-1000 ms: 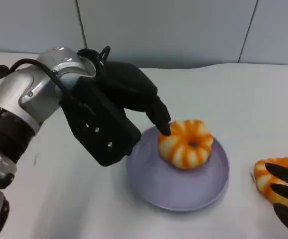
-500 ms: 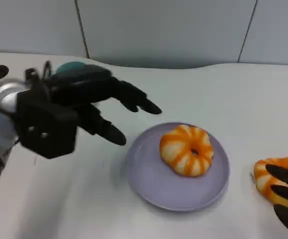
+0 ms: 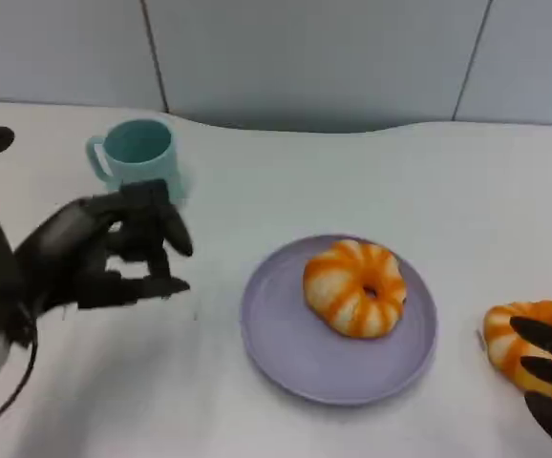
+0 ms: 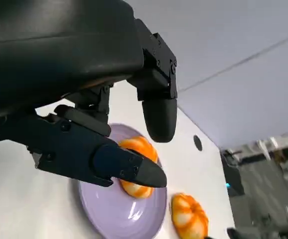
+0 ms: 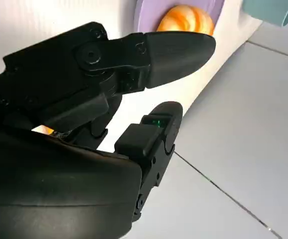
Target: Grasp the bread from the table and place it into the plate.
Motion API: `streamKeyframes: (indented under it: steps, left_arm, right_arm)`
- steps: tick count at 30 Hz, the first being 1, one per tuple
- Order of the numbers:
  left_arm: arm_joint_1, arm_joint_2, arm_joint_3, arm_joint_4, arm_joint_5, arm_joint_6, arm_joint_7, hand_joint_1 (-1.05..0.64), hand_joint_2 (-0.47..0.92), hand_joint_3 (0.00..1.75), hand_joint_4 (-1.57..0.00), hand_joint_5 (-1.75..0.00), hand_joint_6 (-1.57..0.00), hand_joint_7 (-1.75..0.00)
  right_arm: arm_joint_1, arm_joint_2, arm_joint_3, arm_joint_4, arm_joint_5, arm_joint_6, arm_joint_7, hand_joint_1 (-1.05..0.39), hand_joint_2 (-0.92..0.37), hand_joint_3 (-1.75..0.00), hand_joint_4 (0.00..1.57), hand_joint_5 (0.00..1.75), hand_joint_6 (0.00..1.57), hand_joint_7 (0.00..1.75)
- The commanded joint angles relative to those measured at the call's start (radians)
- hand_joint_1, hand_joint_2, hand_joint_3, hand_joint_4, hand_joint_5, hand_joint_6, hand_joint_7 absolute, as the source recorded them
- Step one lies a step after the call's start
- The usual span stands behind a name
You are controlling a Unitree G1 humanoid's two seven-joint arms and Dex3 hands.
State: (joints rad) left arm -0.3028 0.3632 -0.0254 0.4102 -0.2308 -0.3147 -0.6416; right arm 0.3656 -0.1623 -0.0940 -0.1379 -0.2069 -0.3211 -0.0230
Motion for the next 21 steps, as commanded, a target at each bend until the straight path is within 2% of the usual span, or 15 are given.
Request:
streamKeyframes:
  steps: [1,2,6,10,13,17,21]
  left_arm:
    - [0.117,0.004,0.03,-0.139,0.036,0.154,0.105,-0.44,0.9,0.01,-0.7,-1.75,-0.46,-1.75]
    - [0.136,0.002,0.033,-0.165,0.033,0.193,0.114,-0.37,0.91,0.01,-0.7,-1.75,-0.49,-1.75]
    - [0.176,-0.009,0.041,-0.222,0.036,0.3,0.148,-0.3,0.91,0.02,-0.71,-1.75,-0.53,-1.75]
    - [0.194,-0.004,0.027,-0.231,0.064,0.458,0.19,-0.18,0.86,0.0,-0.84,-1.75,-0.68,-1.75]
    - [0.19,0.043,-0.018,-0.245,0.152,0.534,0.198,-0.24,0.86,0.01,-0.88,-1.75,-0.72,-1.75]
    - [0.195,0.081,-0.055,-0.264,0.222,0.589,0.178,-0.27,0.88,0.01,-0.87,-1.75,-0.68,-1.75]
    - [0.199,0.105,-0.093,-0.292,0.278,0.632,0.165,-0.35,0.88,0.01,-0.77,-1.75,-0.63,-1.75]
  right_arm:
    - [0.002,-0.002,-0.003,-0.008,0.011,0.01,0.002,-0.38,-0.92,-0.37,0.92,0.01,0.79,0.01]
    - [0.003,-0.002,-0.003,-0.009,0.009,0.011,0.001,-0.38,-0.92,-0.37,0.92,0.01,0.79,0.01]
    - [0.003,-0.001,-0.003,-0.01,0.007,0.013,0.0,-0.39,-0.92,-0.37,0.92,0.01,0.79,0.0]
    - [0.0,-0.007,-0.004,-0.002,0.005,0.004,0.001,-0.39,-0.92,-0.37,0.92,0.01,0.78,0.0]
    - [0.003,-0.005,-0.005,-0.004,0.008,0.004,0.001,-0.39,-0.92,-0.38,0.92,0.01,0.78,0.0]
    - [0.001,-0.01,-0.008,0.003,0.0,-0.007,-0.004,-0.39,-0.92,-0.37,0.93,0.01,0.78,0.0]
    - [0.0,-0.015,-0.012,0.002,-0.006,0.002,-0.004,-0.39,-0.92,-0.37,0.93,0.01,0.78,0.0]
